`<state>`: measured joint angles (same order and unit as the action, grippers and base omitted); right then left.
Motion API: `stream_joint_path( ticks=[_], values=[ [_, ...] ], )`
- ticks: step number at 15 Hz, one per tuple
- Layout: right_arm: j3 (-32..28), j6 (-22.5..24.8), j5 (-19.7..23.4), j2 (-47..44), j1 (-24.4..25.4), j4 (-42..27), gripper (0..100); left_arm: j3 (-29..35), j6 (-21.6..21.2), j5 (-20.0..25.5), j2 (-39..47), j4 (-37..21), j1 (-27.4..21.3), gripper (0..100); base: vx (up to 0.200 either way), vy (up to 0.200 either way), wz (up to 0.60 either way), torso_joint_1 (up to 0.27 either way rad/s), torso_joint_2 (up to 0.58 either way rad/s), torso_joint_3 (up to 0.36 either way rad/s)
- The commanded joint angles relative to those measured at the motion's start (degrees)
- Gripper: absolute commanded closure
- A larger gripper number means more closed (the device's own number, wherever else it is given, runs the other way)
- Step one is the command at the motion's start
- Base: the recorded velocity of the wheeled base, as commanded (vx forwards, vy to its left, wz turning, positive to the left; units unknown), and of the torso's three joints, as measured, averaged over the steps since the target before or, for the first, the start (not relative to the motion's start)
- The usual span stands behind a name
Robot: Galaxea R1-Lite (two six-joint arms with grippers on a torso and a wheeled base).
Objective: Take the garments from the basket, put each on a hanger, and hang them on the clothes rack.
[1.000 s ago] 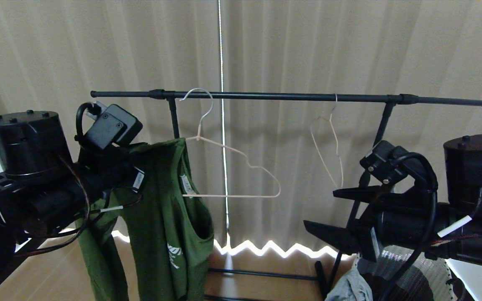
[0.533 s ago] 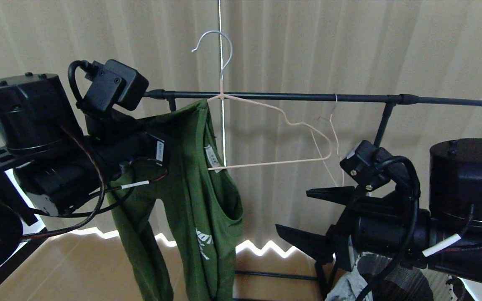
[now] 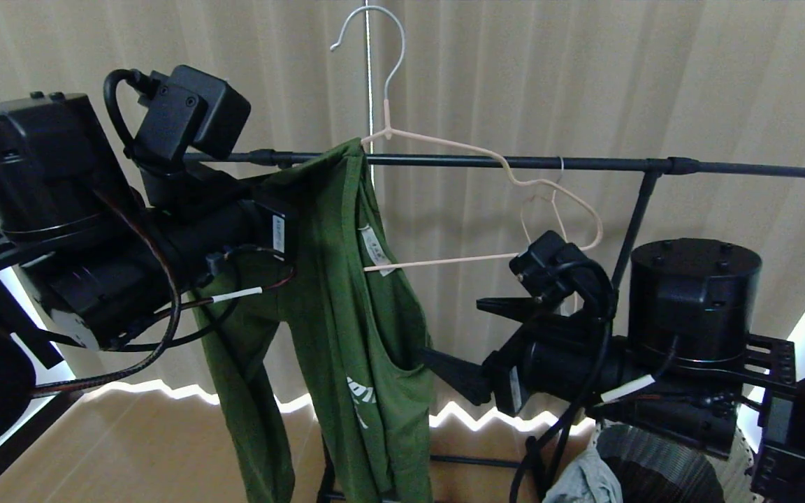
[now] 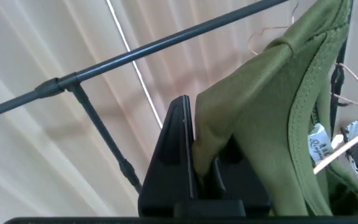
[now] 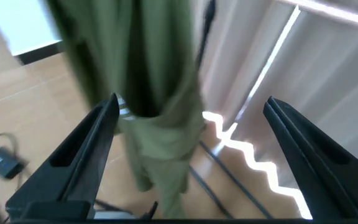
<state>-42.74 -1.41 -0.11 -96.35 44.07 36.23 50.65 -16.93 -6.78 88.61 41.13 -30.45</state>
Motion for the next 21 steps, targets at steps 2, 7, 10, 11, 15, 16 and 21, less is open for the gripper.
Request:
stream_joint_path(
  ticks=[2,7,10,11,15,16,21],
  values=[
    [-2.1,0.0,-2.1,-6.0,0.0,2.6,0,0.1,0.3,0.0,-1.0,0.1,-0.8,100,0.000,0.000,0.00,0.000,0.00,0.000],
    [-3.8,0.0,-4.0,-9.1,0.1,5.1,0,0.0,0.4,0.0,-2.0,0.2,-1.5,100,0.000,0.000,0.00,0.000,0.00,0.000],
    [-3.8,0.1,-4.0,-9.1,0.2,5.1,0,-0.1,0.9,0.1,-2.0,0.1,-1.5,100,0.000,0.000,0.00,0.000,0.00,0.000],
    [-4.5,0.1,-4.0,-9.5,0.4,5.0,0,-0.2,1.7,0.0,-2.1,0.1,-2.2,100,0.000,0.000,0.00,0.000,0.00,0.000],
    [-3.3,0.1,-5.3,-9.8,0.7,4.7,0,-0.3,2.0,0.0,-2.1,0.2,-3.4,100,0.000,0.000,0.00,0.000,0.00,0.000],
    [-2.7,0.2,-5.4,-9.6,0.7,4.6,0,-0.2,1.9,-0.1,-2.1,0.2,-3.3,100,0.000,0.000,0.00,0.000,0.00,0.000],
    [5.3,0.8,-6.1,-5.2,-2.0,4.3,0,-0.3,1.1,0.0,-2.6,0.2,-0.6,100,0.000,0.000,0.00,0.000,0.00,0.000]
  ],
)
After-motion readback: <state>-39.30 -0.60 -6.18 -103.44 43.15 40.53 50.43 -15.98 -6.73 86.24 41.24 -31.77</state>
